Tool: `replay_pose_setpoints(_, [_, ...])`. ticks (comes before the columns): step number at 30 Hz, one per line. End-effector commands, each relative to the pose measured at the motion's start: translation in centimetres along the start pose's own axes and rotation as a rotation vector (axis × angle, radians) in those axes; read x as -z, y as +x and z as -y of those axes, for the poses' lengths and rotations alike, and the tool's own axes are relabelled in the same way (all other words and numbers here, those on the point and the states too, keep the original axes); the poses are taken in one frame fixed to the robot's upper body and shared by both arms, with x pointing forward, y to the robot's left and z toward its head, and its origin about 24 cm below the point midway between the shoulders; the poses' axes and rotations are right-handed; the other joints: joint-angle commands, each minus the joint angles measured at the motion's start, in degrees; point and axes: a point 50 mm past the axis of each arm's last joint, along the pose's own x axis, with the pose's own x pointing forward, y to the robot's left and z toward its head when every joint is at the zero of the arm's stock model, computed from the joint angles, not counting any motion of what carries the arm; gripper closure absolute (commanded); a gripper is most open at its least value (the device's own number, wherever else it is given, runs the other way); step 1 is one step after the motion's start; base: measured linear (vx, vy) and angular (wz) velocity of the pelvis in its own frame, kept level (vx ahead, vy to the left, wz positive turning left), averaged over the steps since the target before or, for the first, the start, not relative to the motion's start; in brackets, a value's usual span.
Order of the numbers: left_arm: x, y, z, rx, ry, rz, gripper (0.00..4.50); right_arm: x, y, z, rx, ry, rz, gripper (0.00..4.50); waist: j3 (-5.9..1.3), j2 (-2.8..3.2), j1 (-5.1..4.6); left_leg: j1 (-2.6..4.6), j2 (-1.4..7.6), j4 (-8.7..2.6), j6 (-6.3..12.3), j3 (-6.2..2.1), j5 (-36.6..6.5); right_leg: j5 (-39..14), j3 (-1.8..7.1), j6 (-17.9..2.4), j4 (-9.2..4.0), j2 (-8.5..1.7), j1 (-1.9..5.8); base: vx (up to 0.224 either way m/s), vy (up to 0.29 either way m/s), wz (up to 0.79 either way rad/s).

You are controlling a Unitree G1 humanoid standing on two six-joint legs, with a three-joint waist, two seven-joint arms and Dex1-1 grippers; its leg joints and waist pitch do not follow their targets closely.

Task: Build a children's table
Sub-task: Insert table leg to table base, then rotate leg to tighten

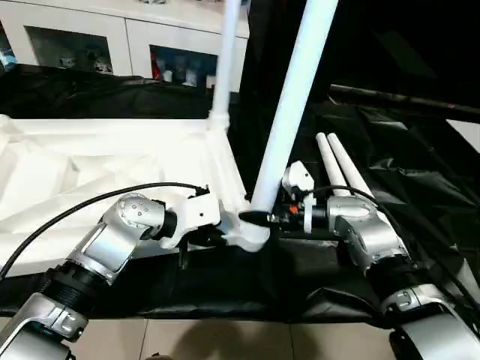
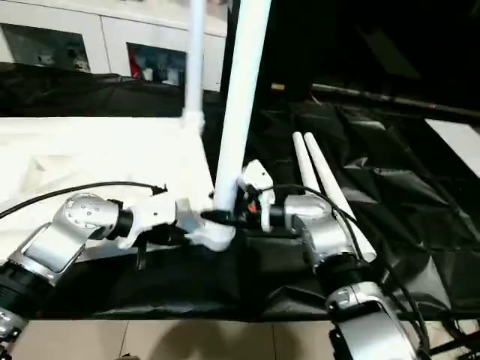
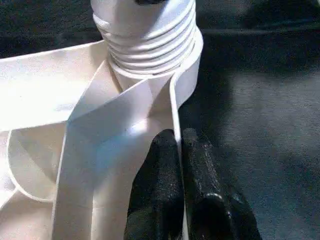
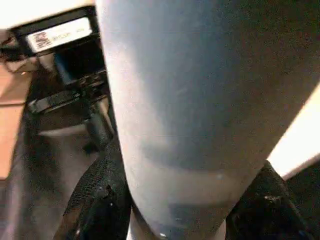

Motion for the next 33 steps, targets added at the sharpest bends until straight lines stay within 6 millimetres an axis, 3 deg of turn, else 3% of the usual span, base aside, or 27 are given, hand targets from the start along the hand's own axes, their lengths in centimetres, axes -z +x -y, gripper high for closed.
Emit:
replay_pose_setpoints(1, [-2.7, 0.5, 0.8, 0.13, 0.158, 0.085, 4.5, 5.7, -1.0, -1.7, -0.023, 0.104, -0.241, 2.59, -2.34, 2.53, -0.48, 0.58, 1.08, -4.74, -1.55, -0.33, -18.9, -18.9, 2.95, -8.5, -5.24, -4.24, 1.68, 0.0, 0.0, 0.0])
replay_pose_setpoints(4, [-2.4, 0.6, -0.3, 0.039, 0.141, 0.051, 4.5, 5.7, -0.9, -1.8, 0.005, 0.102, -0.206, 2.59, -2.25, 2.15, -0.65, 0.77, 0.95, -4.7, -1.6, -0.24, -20.6, -20.1, 2.87, -8.4, -5.61, -4.03, 1.5, 0.0, 0.0, 0.0])
replay_pose_setpoints(6, [-2.2, 0.6, -1.0, -0.012, 0.129, 0.039, 4.5, 5.8, -0.9, -1.8, 0.032, 0.107, -0.174, 2.59, -2.12, 2.48, -0.57, 1.13, 0.98, -4.69, -1.75, -0.3, -22.1, -22.0, 2.87, -8.2, -5.81, -4.09, 1.2, 0.0, 0.0, 0.0])
replay_pose_setpoints(8, [-2.1, 0.4, -1.2, -0.025, 0.131, 0.029, 4.5, 5.9, -0.9, -1.8, 0.064, 0.107, -0.158, 2.59, -1.83, 2.37, -0.63, 1.54, 0.94, -4.66, -1.75, -0.38, -25.0, -26.4, 2.76, -7.3, -6.42, -4.17, 0.81, 0.0, 0.0, 0.0])
replay_pose_setpoints(10, [-1.9, 0.3, -1.3, -0.028, 0.129, 0.025, 4.5, 6.1, -0.9, -1.8, 0.093, 0.109, -0.147, 2.59, -1.44, 2.39, -0.9, 1.82, 0.77, -4.72, -1.78, -0.92, -28.5, -35.4, 2.27, -4.4, -7.53, -4.56, 0.64, 0.0, 0.0, 0.0])
replay_pose_setpoints(11, [-1.9, 0.3, -1.3, -0.029, 0.128, 0.025, 4.5, 6.2, -0.9, -1.8, 0.102, 0.111, -0.144, 2.59, -1.44, 2.39, -0.9, 1.82, 0.77, -4.72, -1.78, -0.92, -28.5, -35.4, 2.27, -4.4, -7.53, -4.56, 0.64, 0.0, 0.0, 0.0])
replay_pose_setpoints(12, [-1.9, 0.2, -1.3, -0.031, 0.127, 0.026, 4.5, 6.5, -0.9, -1.7, 0.129, 0.118, -0.145, 2.59, -1.58, 2.46, -1.07, 2.18, 0.68, -4.72, -1.77, -1.28, -29.6, -38.4, 1.8, -2.9, -8.1, -4.67, 0.67, 0.0, 0.0, 0.0])
replay_pose_setpoints(15, [-1.8, 0.1, -1.3, -0.033, 0.123, 0.032, 4.5, 7.1, -0.9, -2.1, 0.138, 0.126, -0.15, 2.59, -1.87, 2.57, -1.21, 1.63, 0.95, -5.36, -1.58, -1.44, -27.7, -33.9, 1.8, -3.9, -7.76, -4.61, 1.36, 0.0, 0.0, 0.0])
replay_pose_setpoints(16, [-1.7, 0.1, -1.3, -0.032, 0.124, 0.032, 4.5, 7.1, -0.9, -2.1, 0.139, 0.126, -0.15, 2.59, -1.71, 2.65, -1.27, 1.74, 1.01, -5.44, -1.61, -1.31, -28.2, -32.0, 1.97, -4.8, -7.66, -4.46, 1.02, 0.0, 0.0, 0.0])
replay_pose_setpoints(19, [-1.6, 0.2, -1.3, -0.025, 0.128, 0.028, 4.5, 7.0, -0.9, -2.0, 0.151, 0.122, -0.148, 2.59, -1.67, 2.84, -1.31, 2.0, 0.93, -5.39, -1.51, -1.28, -29.4, -32.1, 2.04, -5.2, -7.7, -4.43, 0.85, 0.0, 0.0, 0.0])
replay_pose_setpoints(24, [-1.4, 0.2, -1.3, -0.014, 0.127, 0.019, 4.5, 6.9, -0.9, -1.5, 0.182, 0.12, -0.155, 2.59, -1.64, 2.63, -1.31, 2.09, 0.89, -5.32, -1.3, -1.19, -29.4, -33.1, 2.13, -5.0, -7.84, -4.5, 0.69, 0.0, 0.0, 0.0])
replay_pose_setpoints(28, [-1.3, 0.3, -1.4, -0.022, 0.097, 0.022, 4.5, 7.3, -0.9, -1.0, 0.259, 0.131, -0.182, 2.59, -1.39, 2.6, -1.68, 2.24, 0.78, -5.31, -1.56, -1.33, -30.6, -36.1, 1.78, -4.0, -8.28, -4.5, 0.37, 0.0, 0.0, 0.0])
replay_pose_setpoints(29, [-1.2, 0.6, -1.9, -0.068, 0.026, 0.026, 4.5, 7.6, -0.8, -0.3, 0.388, 0.156, -0.187, 2.59, -1.35, 2.36, -1.9, 2.28, 0.64, -5.18, -1.59, -1.43, -31.3, -38.0, 1.49, -3.2, -8.65, -4.55, 0.35, 0.0, 0.0, 0.0])
replay_pose_setpoints(30, [-1.2, 0.6, -1.9, -0.076, 0.015, 0.026, 4.5, 7.6, -0.7, -0.3, 0.405, 0.161, -0.186, 2.59, -1.31, 2.61, -2.34, 2.4, 0.56, -5.15, -2.02, -1.57, -31.7, -39.0, 1.19, -2.9, -8.79, -4.61, 0.19, 0.0, 0.0, 0.0])
replay_pose_setpoints(31, [-1.1, 0.9, -2.3, -0.117, -0.03, 0.025, 4.5, 7.7, -0.6, 0.1, 0.481, 0.182, -0.183, 2.59, -1.27, 2.57, -2.94, 2.3, 0.53, -5.2, -2.21, -1.9, -32.7, -40.1, 0.46, -2.2, -9.21, -4.6, 0.54, 0.0, 0.0, 0.0])
replay_pose_setpoints(32, [-1.2, 1.2, -2.6, -0.161, -0.067, 0.026, 4.5, 7.9, -0.5, 0.3, 0.539, 0.202, -0.18, 2.59, -1.23, 2.9, -3.23, 2.2, 0.66, -5.31, -2.42, -2.13, -33.6, -40.1, 0.08, -2.1, -9.19, -4.64, 0.79, -0.065, 0.035, -0.18])
replay_pose_setpoints(33, [-1.0, 1.3, -3.0, -0.212, -0.102, 0.018, 4.5, 7.9, -0.4, 0.5, 0.585, 0.219, -0.177, 2.59, -1.31, 3.48, -3.76, 2.23, 1.03, -5.74, -2.44, -2.62, -35.9, -37.9, -0.97, -2.4, -9.52, -4.75, 1.42, 0.0, 0.0, 0.0])
